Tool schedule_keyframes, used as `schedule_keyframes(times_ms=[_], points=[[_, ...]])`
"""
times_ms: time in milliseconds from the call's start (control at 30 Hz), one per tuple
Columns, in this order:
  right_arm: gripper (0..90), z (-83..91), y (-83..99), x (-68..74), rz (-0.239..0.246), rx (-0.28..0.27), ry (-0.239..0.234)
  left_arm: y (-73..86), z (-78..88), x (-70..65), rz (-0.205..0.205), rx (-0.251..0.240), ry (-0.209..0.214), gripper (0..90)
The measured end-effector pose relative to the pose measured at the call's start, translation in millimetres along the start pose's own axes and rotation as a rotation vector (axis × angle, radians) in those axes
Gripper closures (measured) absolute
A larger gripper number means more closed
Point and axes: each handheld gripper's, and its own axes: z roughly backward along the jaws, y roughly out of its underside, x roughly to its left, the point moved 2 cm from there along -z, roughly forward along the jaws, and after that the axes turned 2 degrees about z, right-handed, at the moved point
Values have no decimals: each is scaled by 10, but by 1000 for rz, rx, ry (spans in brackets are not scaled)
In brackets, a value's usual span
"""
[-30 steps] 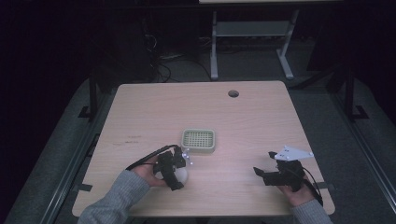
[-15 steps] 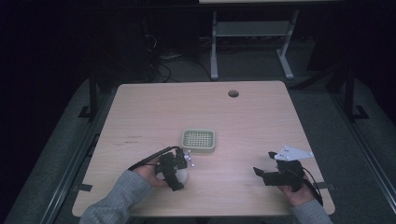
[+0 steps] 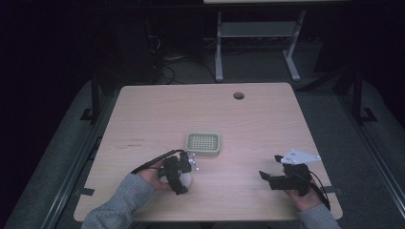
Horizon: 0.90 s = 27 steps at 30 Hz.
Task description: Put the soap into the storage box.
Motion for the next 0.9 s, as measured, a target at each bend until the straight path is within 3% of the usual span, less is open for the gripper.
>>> schedule_keyframes(times_ms=[433,900], points=[[162,-2,9,-4,-6,2,-2,12,13,9,-9,11,6,230],[162,-9,18,-15,-2,0,-7,-1,136,98,1,-1,4,230]])
